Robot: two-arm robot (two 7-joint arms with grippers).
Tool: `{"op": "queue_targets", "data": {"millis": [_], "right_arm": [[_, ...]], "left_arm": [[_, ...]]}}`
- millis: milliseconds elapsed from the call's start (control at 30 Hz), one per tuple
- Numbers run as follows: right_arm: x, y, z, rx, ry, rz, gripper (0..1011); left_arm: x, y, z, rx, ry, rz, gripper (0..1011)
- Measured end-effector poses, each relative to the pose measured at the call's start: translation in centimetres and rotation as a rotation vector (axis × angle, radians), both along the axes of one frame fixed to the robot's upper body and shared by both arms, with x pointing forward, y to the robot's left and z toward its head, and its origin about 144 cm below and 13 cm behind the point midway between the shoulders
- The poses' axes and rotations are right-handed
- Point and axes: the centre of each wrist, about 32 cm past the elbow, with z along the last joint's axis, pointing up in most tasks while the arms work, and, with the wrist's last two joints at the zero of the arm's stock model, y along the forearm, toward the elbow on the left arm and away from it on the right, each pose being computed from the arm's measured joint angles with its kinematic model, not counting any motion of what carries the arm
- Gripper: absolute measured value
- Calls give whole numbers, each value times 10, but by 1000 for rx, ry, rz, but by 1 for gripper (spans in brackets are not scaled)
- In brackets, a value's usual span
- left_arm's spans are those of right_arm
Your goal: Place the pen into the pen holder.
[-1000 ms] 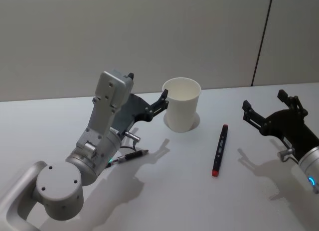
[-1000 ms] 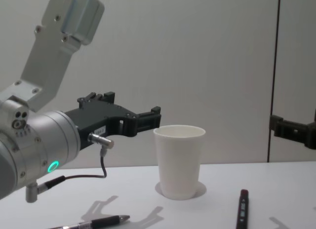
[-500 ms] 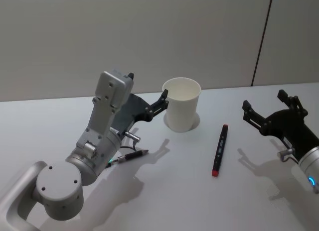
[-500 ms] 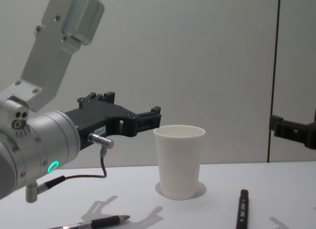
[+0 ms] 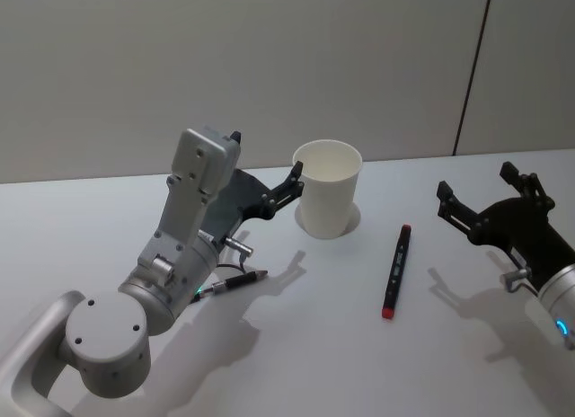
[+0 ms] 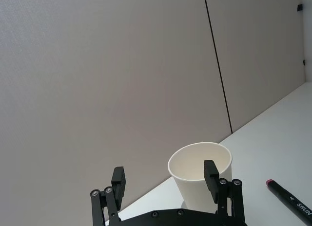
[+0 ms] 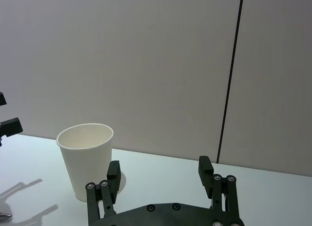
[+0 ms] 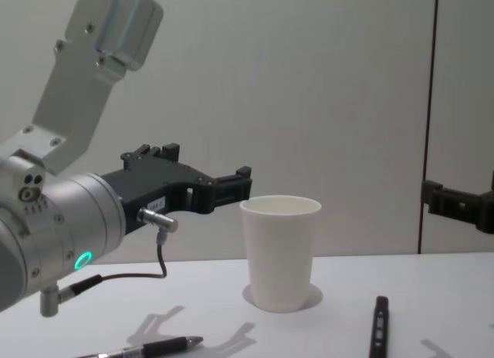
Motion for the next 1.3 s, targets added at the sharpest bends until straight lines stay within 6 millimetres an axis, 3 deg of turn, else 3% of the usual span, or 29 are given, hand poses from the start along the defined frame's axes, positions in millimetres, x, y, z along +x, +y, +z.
{"op": "queue_targets", "data": {"millis": [1300], "right_arm": [[-33, 0, 10, 46, 119, 51, 1002]], "left_arm": [[0, 0, 0, 0, 0, 0, 1001]]}}
